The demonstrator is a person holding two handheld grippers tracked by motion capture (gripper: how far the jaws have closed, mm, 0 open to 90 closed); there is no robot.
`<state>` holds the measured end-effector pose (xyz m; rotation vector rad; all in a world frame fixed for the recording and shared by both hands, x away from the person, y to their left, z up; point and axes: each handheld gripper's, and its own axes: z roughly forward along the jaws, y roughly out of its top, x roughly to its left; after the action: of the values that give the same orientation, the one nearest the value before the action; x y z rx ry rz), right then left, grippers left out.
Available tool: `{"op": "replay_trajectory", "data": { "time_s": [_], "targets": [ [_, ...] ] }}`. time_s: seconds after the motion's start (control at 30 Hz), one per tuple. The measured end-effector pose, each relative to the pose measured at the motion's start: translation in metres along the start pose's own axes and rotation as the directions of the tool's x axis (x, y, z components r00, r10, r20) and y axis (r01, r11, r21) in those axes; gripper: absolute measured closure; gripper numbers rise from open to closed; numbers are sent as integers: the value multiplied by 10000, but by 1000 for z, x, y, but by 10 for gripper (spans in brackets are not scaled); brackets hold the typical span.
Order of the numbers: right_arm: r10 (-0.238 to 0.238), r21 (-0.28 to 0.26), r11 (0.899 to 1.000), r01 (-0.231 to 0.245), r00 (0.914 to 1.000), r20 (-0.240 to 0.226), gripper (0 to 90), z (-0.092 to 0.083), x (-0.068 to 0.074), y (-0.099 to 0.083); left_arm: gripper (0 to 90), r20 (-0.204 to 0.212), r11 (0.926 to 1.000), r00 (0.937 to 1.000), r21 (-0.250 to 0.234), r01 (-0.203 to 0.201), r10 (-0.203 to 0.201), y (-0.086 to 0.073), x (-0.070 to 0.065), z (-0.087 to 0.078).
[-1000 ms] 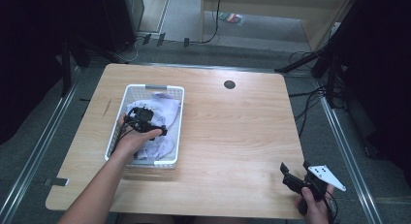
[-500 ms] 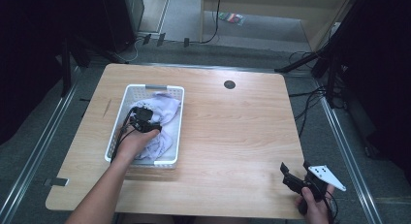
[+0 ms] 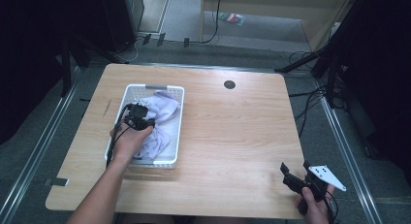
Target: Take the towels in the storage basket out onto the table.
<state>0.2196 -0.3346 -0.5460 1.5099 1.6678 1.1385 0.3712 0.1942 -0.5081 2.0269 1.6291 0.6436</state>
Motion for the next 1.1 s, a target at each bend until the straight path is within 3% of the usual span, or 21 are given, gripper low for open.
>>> {"op": "replay_trajectory", "data": {
  "time_s": [0.2, 0.37, 0.53, 0.77, 1.1],
  "targets": [
    [-21, 12, 10000, 21, 10000, -18, 126, 0, 0, 0, 597, 408, 9968, 9990, -763, 232, -201, 3, 7, -15],
    [-28, 11, 10000, 28, 10000, 0, 127, 0, 0, 0, 598, 643, 9897, 9977, -1397, 322, -234, 6, 11, -31],
    [-32, 28, 10000, 32, 10000, 15, 127, 0, 0, 0, 598, 827, 9751, 9950, -2096, 731, -568, 11, 17, -52],
    [-36, 30, 10000, 36, 10000, 18, 127, 0, 0, 0, 597, 825, 9583, 9948, -2743, 802, -596, 20, 16, -76],
    [-34, 24, 10000, 34, 10000, 11, 127, 0, 0, 0, 595, 1091, 9301, 9926, -3562, 892, -534, 31, 2, -108]
  ]
}}
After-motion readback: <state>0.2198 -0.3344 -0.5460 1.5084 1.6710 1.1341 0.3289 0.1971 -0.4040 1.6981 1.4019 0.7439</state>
